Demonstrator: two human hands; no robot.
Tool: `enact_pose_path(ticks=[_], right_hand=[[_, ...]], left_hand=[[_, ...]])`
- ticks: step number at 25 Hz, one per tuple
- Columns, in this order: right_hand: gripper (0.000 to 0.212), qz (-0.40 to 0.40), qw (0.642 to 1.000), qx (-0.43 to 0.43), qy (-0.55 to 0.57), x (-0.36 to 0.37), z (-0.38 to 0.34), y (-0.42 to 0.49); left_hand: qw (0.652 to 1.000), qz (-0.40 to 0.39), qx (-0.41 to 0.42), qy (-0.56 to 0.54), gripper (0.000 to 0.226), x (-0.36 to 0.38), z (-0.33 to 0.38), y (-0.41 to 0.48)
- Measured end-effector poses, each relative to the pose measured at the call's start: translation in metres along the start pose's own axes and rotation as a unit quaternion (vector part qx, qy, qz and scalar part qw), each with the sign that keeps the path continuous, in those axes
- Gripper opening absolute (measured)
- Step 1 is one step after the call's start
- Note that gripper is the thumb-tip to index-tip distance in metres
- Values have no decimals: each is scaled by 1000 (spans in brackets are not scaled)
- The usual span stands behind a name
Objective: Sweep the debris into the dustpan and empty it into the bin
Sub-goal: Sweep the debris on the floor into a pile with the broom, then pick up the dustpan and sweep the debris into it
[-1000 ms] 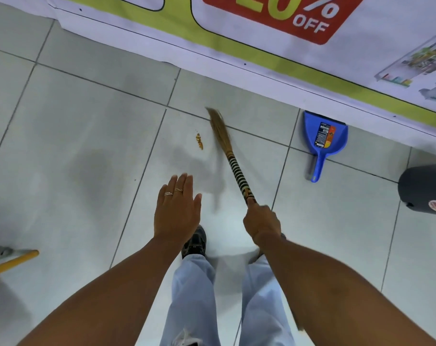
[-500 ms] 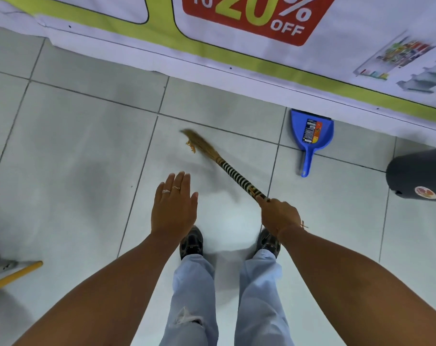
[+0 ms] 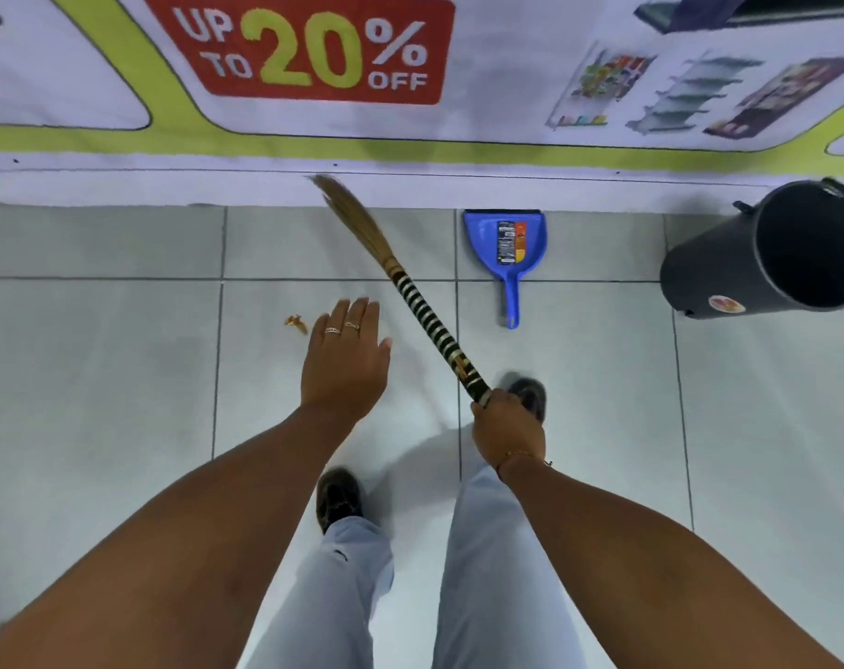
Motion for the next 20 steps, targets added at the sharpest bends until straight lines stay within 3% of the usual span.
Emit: enact_pose_path(ticks=[6, 11, 16, 20], right_hand=[[40, 5, 976, 107, 192, -73, 124, 80], [51, 7, 950, 195, 244, -116, 221, 168], [42, -1, 967, 162, 195, -98, 260, 237], [42, -62, 969, 174, 166, -44, 273, 303]], left_hand=[[999, -39, 7, -19, 48, 46, 127, 88], [997, -71, -5, -37, 49, 101, 227, 160], [991, -126, 2, -42, 50, 182, 272, 230], [981, -172, -66, -65, 53, 270, 274, 273]])
Point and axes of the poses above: each hand's wrist, its own y-axis towards the middle knuckle, its own x-axis out of the palm, z = x × y, the point moved 7 cm from there along y, towards the middle knuckle, and after that the axes turned 2 degrees about y, right-handed, at the moved point
